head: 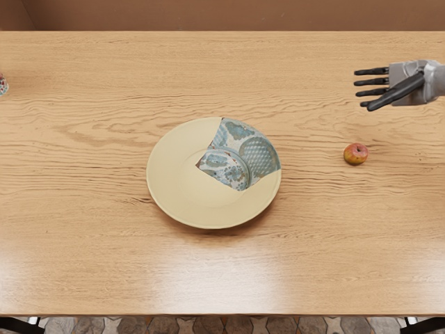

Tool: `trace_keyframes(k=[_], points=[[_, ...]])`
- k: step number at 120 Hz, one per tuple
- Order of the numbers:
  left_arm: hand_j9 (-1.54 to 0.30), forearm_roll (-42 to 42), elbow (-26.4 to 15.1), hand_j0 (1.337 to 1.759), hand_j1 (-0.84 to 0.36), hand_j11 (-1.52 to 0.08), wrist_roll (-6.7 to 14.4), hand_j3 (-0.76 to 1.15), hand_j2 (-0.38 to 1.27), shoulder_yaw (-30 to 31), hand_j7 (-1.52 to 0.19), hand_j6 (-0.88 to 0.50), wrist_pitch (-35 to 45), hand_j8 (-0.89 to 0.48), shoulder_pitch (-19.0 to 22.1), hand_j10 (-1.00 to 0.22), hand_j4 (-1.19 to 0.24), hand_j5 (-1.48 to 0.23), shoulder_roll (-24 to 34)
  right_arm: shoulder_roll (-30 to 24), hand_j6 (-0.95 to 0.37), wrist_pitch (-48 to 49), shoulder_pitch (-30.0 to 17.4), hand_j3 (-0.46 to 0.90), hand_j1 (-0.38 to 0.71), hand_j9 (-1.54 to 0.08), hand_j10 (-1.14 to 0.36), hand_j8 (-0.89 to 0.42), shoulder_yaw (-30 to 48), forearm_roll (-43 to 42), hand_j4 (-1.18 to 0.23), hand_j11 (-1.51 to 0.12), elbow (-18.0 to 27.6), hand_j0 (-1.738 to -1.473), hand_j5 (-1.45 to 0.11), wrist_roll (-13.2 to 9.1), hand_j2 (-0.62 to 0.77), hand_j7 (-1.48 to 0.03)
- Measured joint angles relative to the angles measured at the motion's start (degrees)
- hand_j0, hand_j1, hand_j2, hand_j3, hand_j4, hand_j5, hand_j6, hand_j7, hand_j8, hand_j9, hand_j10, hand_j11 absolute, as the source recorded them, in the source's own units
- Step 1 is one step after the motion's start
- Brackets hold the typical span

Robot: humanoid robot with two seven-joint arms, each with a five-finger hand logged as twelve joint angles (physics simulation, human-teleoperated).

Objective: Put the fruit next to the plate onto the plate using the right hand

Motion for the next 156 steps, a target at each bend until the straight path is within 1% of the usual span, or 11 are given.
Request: trace_keyframes(k=[19, 28, 36, 45, 54, 70, 85, 106, 122, 136, 156], points=[[-0.02, 0.00, -0.01, 1.658, 0.33, -0.02, 0.00, 0.00, 0.00, -0.01, -0.02, -0.01, -0.01, -0.01, 0.00, -0.01, -0.01, -0.02, 0.00, -0.43, 0.00, 0.00, 0.28, 0.00, -0.35, 0.00, 0.00, 0.00, -0.36, -0.41, 0.00, 0.00, -0.06, -1.658, 0.00, 0.00, 0.00, 0.00], [-0.02, 0.00, 0.00, 1.658, 0.33, -0.02, 0.00, 0.00, 0.00, -0.04, -0.02, -0.01, -0.02, -0.01, 0.00, -0.01, -0.01, -0.02, 0.00, -0.48, 0.00, 0.00, 1.64, 0.00, -0.35, 0.00, 0.00, 0.00, -1.89, -3.30, 0.00, 0.00, -0.21, -1.658, 0.00, 0.00, 0.00, 0.00], [-0.02, 0.00, 0.02, 1.658, 0.33, -0.02, 0.00, 0.00, 0.00, -0.06, -0.02, -0.01, -0.01, -0.01, 0.00, -0.01, -0.01, -0.02, 0.00, -0.59, 0.00, 0.00, 3.62, 0.00, -0.35, 0.00, 0.00, 0.00, -3.88, -5.78, 0.00, 0.00, -0.26, -1.658, 0.00, 0.00, 0.00, 0.00], [-0.02, 0.00, 0.03, 1.658, 0.33, -0.02, 0.00, 0.00, 0.00, -0.07, -0.02, -0.01, -0.01, -0.01, 0.00, -0.01, -0.01, -0.02, 0.00, -0.15, 0.00, 0.00, 8.01, 0.00, -0.35, 0.00, 0.00, 0.00, -10.90, -9.35, 0.00, 0.00, -0.13, -1.658, 0.00, 0.00, 0.00, 0.00], [-0.02, 0.01, 0.02, 1.658, 0.33, -0.02, 0.00, 0.00, 0.00, -0.07, -0.02, -0.01, -0.02, -0.01, 0.06, -0.01, -0.01, -0.02, 0.00, 3.83, 0.00, 0.00, 13.21, 0.00, -0.35, 0.00, 0.00, 0.00, -20.64, -11.32, 0.00, 0.00, 0.04, -1.658, 0.00, 0.00, 0.00, 0.00], [-0.02, 0.00, 0.04, 1.658, 0.33, -0.02, 0.00, 0.00, 0.00, -0.25, -0.02, -0.01, 0.01, -0.01, 1.02, -0.01, -0.01, -0.02, 0.00, 12.62, 0.00, -0.01, 20.04, 0.00, -0.35, 0.00, 0.00, 0.00, -31.95, -12.67, 0.00, 0.00, 0.13, -1.658, 0.00, 0.00, 0.00, 0.00], [-0.02, -0.01, 0.03, 1.658, 0.33, -0.02, 0.00, 0.00, 0.00, -0.43, -0.02, -0.01, 0.00, -0.01, 1.41, -0.01, -0.01, -0.02, 0.00, 19.28, 0.00, -0.77, 24.07, 0.00, -0.35, 0.00, 0.00, 0.00, -41.47, -14.40, 0.00, 0.00, 0.20, -1.658, 0.00, 0.00, 0.00, 0.00], [-0.02, -0.01, 0.02, 1.658, 0.33, -0.02, 0.00, 0.00, 0.00, -0.56, -0.02, -0.01, 0.01, -0.01, 1.49, -0.01, -0.01, -0.02, 0.00, 23.56, 0.00, -4.71, 27.91, 0.00, -0.35, 0.00, 0.00, 0.00, -51.03, -15.28, 0.00, 0.00, 1.71, -1.658, 0.00, 0.00, 0.00, 0.00], [-0.02, -0.01, 0.03, 1.658, 0.33, -0.02, 0.00, 0.00, 0.00, -0.52, -0.02, -0.01, 0.01, -0.01, 1.34, -0.01, -0.01, -0.02, 0.00, 24.75, 0.00, -7.78, 29.76, 0.00, -0.35, 0.00, 0.00, 0.00, -55.09, -18.87, 0.00, 0.00, 9.79, -1.658, 0.00, 0.00, 0.00, 0.00], [-0.02, -0.01, 0.03, 1.658, 0.33, -0.02, 0.00, 0.00, 0.00, -0.39, -0.02, -0.01, -0.01, -0.01, 1.24, -0.01, -0.01, -0.02, 0.00, 24.72, 0.00, -22.69, 32.39, 0.00, -0.35, 0.00, 0.00, 0.00, -60.19, -19.95, 0.00, 0.00, 19.62, -1.658, 0.00, 0.00, 0.00, 0.00], [-0.02, 0.00, 0.00, 1.658, 0.33, -0.02, 0.00, 0.00, 0.00, -0.09, -0.02, -0.01, -0.01, -0.01, 1.13, -0.01, -0.01, -0.02, 0.00, 24.46, 0.00, -34.64, 33.77, 0.00, -0.35, 0.00, 0.00, 0.00, -63.90, -20.39, 0.00, 0.00, 27.90, -1.658, 0.00, 0.00, 0.00, 0.00]])
